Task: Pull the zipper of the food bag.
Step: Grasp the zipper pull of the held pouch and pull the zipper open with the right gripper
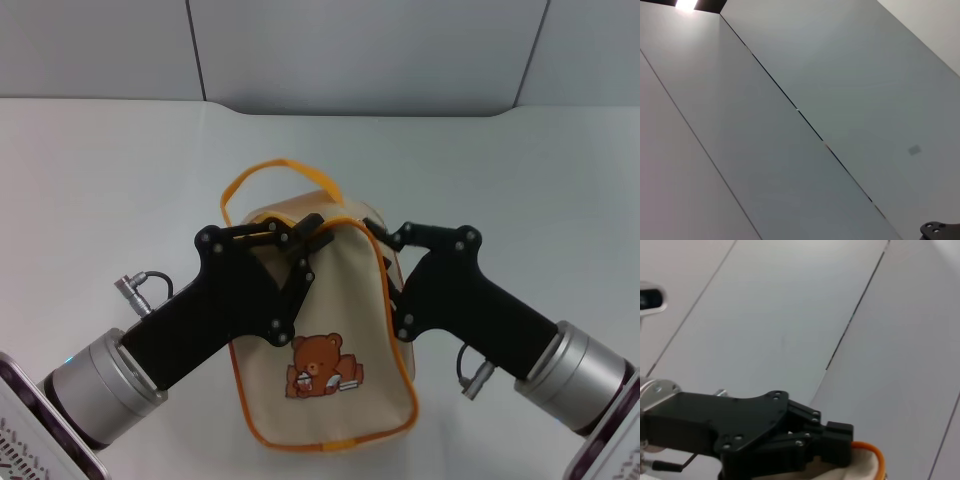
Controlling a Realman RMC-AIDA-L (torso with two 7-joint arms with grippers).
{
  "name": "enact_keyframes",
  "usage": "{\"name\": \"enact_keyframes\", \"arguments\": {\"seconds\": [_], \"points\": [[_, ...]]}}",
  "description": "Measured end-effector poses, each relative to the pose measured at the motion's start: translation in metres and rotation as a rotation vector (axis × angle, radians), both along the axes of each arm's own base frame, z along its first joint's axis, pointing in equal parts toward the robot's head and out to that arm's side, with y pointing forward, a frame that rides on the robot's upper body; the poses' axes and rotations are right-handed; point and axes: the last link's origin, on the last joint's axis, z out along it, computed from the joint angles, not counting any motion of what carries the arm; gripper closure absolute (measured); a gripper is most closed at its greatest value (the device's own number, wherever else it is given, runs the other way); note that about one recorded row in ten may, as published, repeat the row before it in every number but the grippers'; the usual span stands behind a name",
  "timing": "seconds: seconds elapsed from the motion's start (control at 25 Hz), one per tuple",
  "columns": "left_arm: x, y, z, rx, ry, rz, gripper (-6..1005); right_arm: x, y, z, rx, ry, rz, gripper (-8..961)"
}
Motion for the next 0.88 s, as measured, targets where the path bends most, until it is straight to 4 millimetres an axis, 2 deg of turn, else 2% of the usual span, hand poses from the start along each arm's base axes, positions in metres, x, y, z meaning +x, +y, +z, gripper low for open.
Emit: {"name": "enact_keyframes", "arguments": {"seconds": [0.12,0.48,0.84,0.88], "points": [[0.000,0.000,0.000,0.000,0.000,0.000,937,-0.001,-0.002,-0.003,0.016,-0.020,0.014,853],[0.001,0.002,0.001,0.004,-0.003,-0.001,937,0.007,-0.010,-0.002,0.021,-0.019,-0.018,939],[0.000,0.005,0.003,0.021,-0.008,0.014,937,0.043,-0.042,0.000,0.028,-0.038,-0.144,950],[0.000,0.005,0.003,0.022,-0.007,0.016,938,0.053,-0.050,0.002,0.032,-0.055,-0.176,950]]}}
